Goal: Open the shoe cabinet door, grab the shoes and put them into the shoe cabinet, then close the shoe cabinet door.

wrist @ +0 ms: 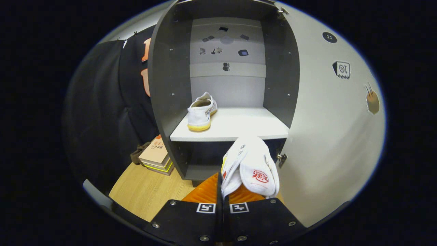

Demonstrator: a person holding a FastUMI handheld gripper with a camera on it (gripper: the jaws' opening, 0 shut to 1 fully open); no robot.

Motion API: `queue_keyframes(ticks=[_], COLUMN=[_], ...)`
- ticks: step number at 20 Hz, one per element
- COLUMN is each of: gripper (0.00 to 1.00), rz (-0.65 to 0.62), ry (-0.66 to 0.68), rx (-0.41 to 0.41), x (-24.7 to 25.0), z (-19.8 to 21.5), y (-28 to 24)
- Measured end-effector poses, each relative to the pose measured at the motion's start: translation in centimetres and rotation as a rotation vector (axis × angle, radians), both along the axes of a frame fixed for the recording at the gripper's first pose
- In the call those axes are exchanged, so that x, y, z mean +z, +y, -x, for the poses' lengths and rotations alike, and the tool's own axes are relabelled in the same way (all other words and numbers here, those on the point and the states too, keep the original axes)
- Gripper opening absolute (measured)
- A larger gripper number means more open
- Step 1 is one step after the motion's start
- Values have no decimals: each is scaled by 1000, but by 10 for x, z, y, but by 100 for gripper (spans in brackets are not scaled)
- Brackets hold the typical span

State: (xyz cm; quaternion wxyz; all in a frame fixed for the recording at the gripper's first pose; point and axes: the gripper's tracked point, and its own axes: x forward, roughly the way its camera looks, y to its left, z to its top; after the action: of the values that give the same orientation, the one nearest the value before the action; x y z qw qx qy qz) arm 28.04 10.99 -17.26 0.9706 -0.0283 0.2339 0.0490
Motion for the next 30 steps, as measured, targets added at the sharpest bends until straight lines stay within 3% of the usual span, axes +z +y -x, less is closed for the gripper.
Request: queue_keyframes(ticks=[9,20,30], gripper=[1,1,2], rz=[14,108,97], ry=[-59,29,130], rx=[36,66,49], x=[52,33,-5], z=[-109,-240,-266], y=[-9,-26,-16])
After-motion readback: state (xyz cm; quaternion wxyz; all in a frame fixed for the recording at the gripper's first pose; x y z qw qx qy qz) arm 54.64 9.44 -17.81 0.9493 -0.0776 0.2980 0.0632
